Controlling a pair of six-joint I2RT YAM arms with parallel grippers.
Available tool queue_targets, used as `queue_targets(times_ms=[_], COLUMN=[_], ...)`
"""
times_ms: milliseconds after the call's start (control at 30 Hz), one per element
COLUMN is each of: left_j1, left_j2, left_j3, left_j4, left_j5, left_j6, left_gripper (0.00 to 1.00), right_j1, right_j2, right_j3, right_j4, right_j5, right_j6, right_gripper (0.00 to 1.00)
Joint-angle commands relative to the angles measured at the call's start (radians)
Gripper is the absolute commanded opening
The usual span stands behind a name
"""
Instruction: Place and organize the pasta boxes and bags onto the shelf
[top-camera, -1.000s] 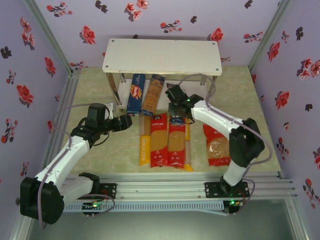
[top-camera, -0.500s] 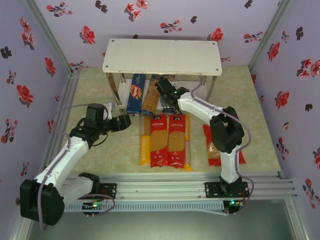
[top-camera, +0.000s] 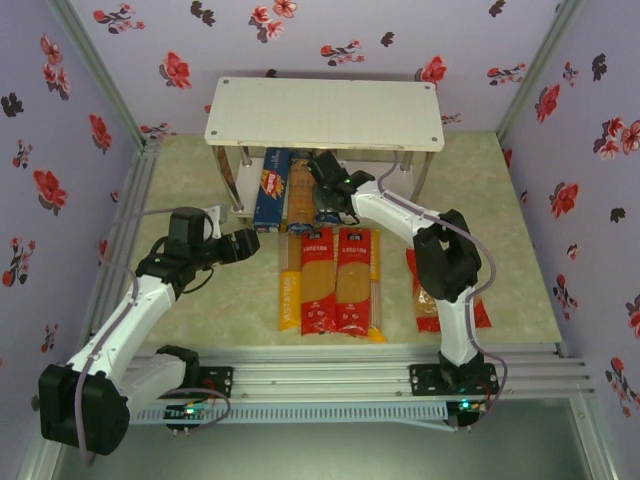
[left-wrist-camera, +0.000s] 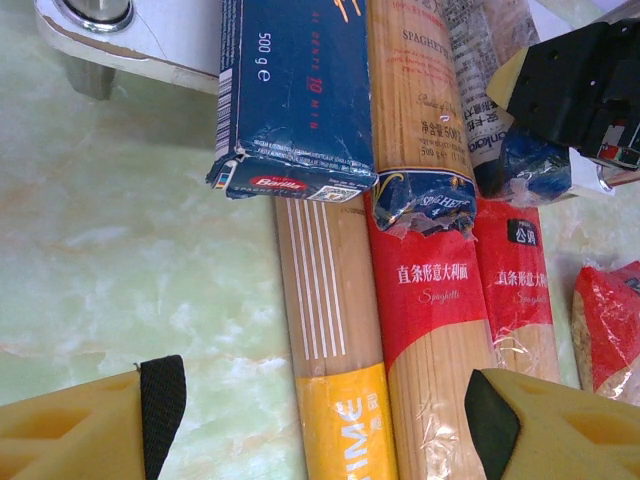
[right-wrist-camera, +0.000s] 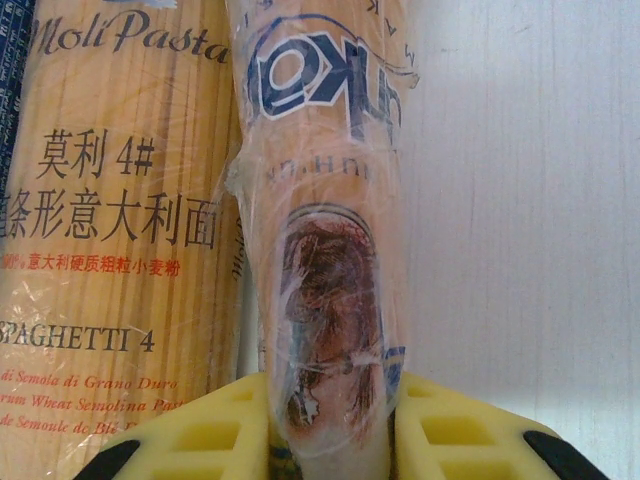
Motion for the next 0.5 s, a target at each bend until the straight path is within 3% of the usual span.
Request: queue_targets(times_ms=[0,467], left_j1=[0.009,0.009], left_j2=[-0.015,-0.014], left_j3=[-0.004,-0.002], left_j4=[-0.018,-0.017], left_j5=[0.016,0.015], left_j6=[0.019,0.018], left_gripper=[0.78,0.78], right_j1=[0.003,-0.036], right_j2=[0.035,0.002], right_j3=[0.021,-0.072], right_j4=[-0.035,-0.069], right_j5=[-0.043,0.069], right_j6=[0.01,0.096], right_gripper=[0.03,0.0])
